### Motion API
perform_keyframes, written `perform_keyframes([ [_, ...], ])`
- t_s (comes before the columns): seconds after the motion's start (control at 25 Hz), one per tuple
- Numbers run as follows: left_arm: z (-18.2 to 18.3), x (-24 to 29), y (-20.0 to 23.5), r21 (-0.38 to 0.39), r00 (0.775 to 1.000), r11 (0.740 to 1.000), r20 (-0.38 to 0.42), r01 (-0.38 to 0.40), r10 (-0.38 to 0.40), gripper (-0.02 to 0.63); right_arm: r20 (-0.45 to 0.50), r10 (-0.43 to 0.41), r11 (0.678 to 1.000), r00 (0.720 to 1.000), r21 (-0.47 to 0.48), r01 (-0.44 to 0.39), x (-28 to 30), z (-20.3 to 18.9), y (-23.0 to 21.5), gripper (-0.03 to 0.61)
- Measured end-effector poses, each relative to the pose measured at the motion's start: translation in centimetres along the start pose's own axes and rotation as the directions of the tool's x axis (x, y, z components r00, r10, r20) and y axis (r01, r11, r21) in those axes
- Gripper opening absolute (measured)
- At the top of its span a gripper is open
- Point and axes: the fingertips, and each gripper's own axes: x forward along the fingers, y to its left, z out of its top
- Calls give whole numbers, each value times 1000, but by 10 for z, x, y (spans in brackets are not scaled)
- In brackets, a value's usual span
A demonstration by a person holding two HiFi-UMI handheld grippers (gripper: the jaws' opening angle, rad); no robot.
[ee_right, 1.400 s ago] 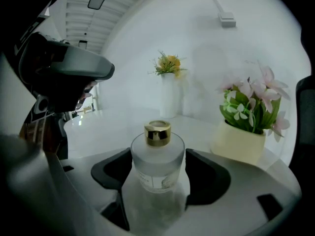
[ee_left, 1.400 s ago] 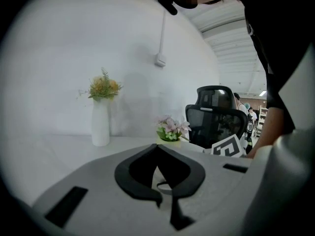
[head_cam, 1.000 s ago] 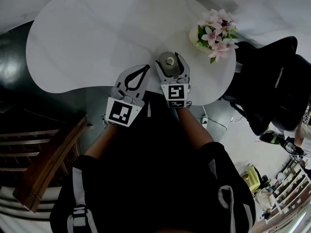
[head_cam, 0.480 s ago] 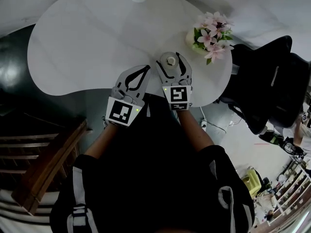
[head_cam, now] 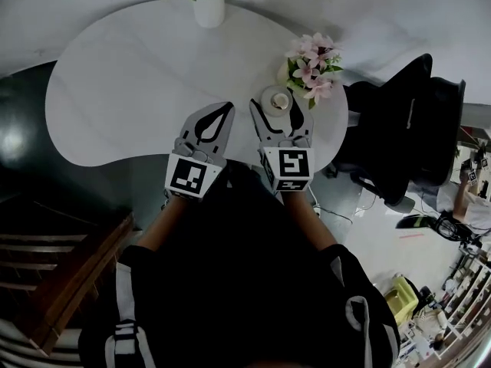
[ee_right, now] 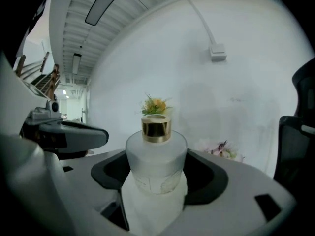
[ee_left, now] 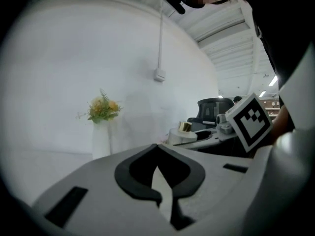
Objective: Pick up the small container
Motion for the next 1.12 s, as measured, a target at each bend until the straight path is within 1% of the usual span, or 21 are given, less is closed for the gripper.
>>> perform_keyframes([
  [0.04, 7, 0, 1, 10, 1000, 1000, 18, -2, 2, 6, 14, -17, 1000, 1000, 10, 16, -6, 10, -3, 331],
  [0.16, 21, 0, 5, -6, 999, 1000, 54, -10, 11, 6, 60, -74, 997, 995, 29, 72, -22, 38, -14, 331],
  [0.28, 39, -2, 6, 2, 996, 1000, 84, -21, 21, 6, 98, -125, 992, 987, 45, 121, -39, 63, -25, 331],
  [0.44, 64, -9, 8, 11, 991, 998, 124, -55, 53, 6, 148, -190, 982, 971, 53, 184, -62, 88, -39, 331],
  [0.56, 84, -15, 9, 37, 982, 996, 174, -79, 72, 6, 182, -237, 972, 954, 48, 232, -77, 101, -47, 331],
  [0.76, 107, -25, 7, 53, 973, 993, 210, -105, 92, 6, 217, -286, 958, 933, 53, 281, -98, 114, -56, 331],
  [0.84, 111, -28, 5, 56, 974, 992, 203, -111, 98, 6, 224, -296, 955, 928, 49, 293, -103, 117, -57, 331],
  [0.96, 111, -29, 3, 65, 976, 992, 197, -109, 95, 6, 219, -305, 952, 927, 42, 303, -107, 114, -57, 331],
  [1.12, 105, -26, -1, 57, 980, 993, 176, -99, 88, 6, 195, -302, 953, 933, 62, 296, -106, 104, -56, 331],
])
